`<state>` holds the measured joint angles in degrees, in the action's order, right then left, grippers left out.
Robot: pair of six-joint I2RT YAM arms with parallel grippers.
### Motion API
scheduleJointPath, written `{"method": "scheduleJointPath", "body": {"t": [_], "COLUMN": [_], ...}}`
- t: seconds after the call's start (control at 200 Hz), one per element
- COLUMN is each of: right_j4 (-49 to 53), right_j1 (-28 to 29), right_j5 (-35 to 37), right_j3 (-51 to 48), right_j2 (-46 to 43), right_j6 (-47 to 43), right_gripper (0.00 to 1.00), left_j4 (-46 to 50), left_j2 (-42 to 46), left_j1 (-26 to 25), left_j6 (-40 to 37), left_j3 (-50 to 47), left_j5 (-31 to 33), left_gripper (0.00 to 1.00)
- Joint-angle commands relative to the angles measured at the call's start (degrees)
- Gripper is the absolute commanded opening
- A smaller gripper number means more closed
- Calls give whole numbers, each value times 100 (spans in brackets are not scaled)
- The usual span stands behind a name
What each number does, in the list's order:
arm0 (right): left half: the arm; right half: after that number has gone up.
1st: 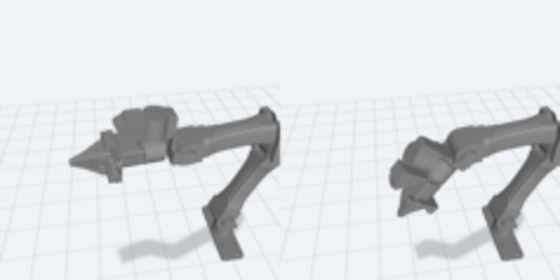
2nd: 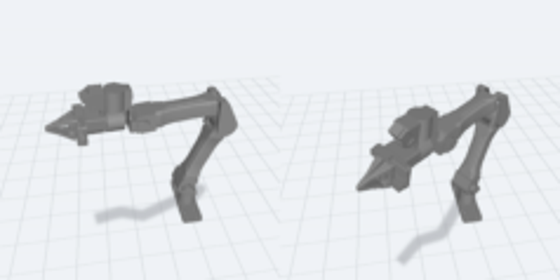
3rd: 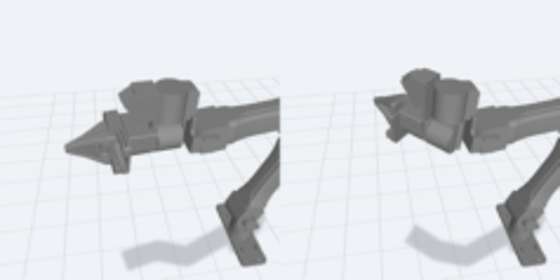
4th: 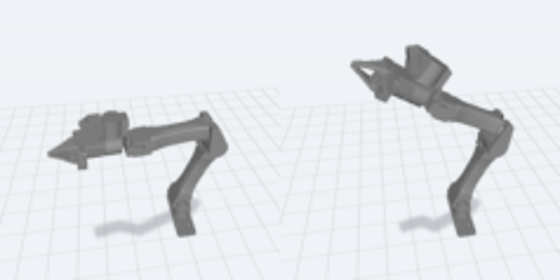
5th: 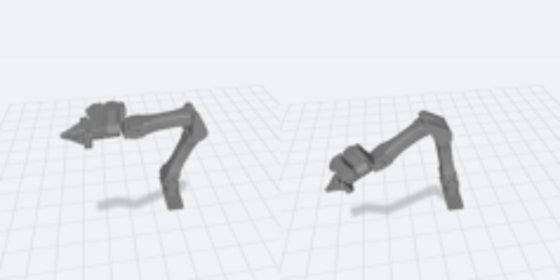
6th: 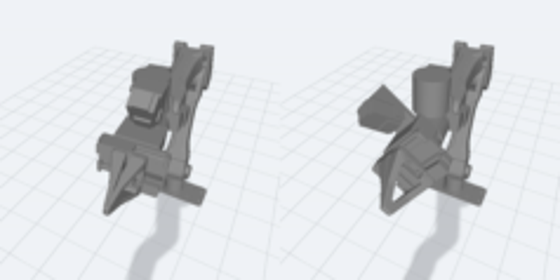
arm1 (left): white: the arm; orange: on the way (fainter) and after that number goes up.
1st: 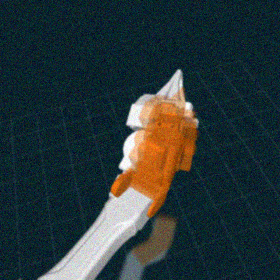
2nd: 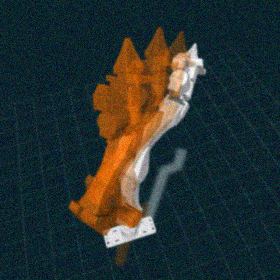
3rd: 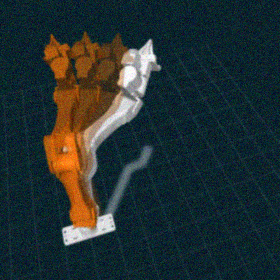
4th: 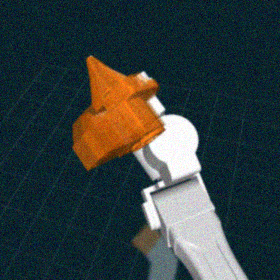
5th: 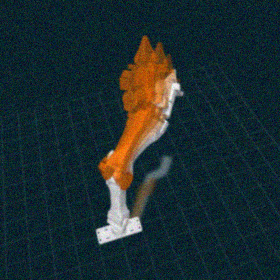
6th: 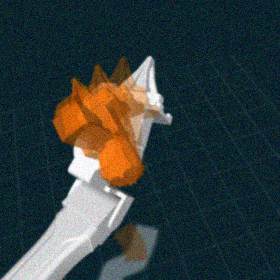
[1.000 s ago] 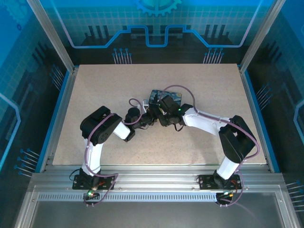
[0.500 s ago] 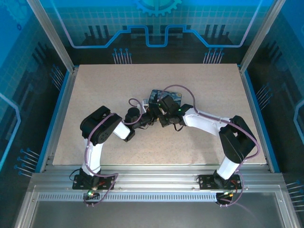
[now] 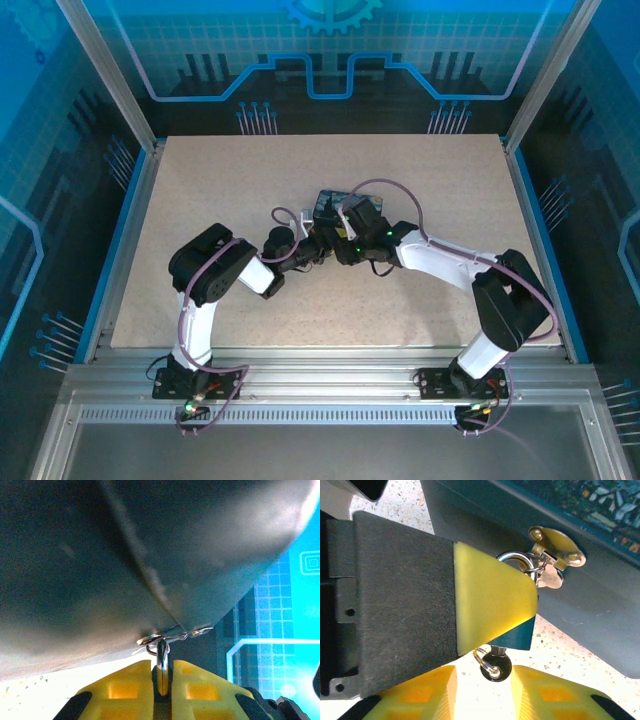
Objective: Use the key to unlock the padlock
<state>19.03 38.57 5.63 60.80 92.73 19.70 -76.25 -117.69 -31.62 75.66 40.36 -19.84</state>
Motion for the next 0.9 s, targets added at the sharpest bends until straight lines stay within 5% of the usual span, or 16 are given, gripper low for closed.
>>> {"method": "scheduleJointPath", "body": {"t": [0.0, 0.896], "right_j4": [-111, 84], "right_j1": [62, 391], "right_j5": [114, 1003], "right_j3": [70, 859], "right_j2": [-125, 467], "right_j6": [-106, -595], "right_gripper": [36, 29], "left_j4": [-372, -385], "left_j2": [96, 106], "left_j1": [-51, -64], "left_j6": [44, 141], "left_j3": [96, 105], "left_j5": [-187, -363], "left_gripper": [0, 0]}}
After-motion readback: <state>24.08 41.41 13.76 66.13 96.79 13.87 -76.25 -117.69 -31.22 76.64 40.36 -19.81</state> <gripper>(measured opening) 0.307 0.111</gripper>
